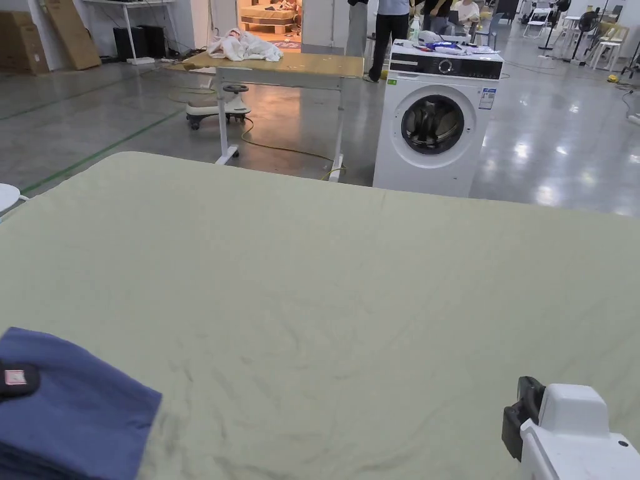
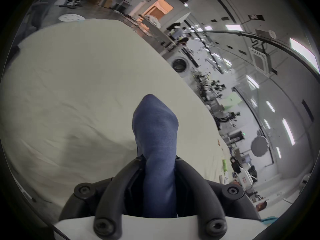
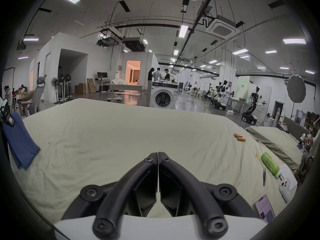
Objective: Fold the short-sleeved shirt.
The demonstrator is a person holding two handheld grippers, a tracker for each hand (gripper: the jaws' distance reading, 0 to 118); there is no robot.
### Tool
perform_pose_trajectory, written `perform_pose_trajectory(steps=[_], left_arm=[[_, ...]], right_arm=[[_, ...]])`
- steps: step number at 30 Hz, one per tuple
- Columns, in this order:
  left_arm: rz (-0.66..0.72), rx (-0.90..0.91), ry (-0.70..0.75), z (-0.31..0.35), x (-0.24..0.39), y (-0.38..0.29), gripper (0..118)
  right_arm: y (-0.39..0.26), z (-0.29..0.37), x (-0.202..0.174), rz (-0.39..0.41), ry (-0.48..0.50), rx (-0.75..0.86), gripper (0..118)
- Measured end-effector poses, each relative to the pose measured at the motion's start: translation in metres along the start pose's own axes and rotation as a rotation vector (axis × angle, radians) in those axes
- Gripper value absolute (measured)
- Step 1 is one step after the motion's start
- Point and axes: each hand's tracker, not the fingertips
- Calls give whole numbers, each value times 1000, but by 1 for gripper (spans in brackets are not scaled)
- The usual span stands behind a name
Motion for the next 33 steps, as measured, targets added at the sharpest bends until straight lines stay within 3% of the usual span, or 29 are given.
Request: perform_pose_trajectory(steps=[13,15,17,18,25,33], left_arm=[[-14,-62,390,34,-64,55,19],[-32,-62,420,32,-68,53,35],[-83,-78,502,30,-68,49,65],[-111,-67,536,30,-66,48,71],[-247,85,713,38,-48,34,72],[-443,323,684,21,15,-14,72]], right_arm=[[-16,5,1,0,-21,-41,0],[-17,5,1,-1,-23,-48,0],[-18,5,1,1,-24,-52,0],[-18,6,1,3,-24,-52,0],[-18,6,2,15,-18,-55,0],[-17,6,3,8,-13,-52,0]])
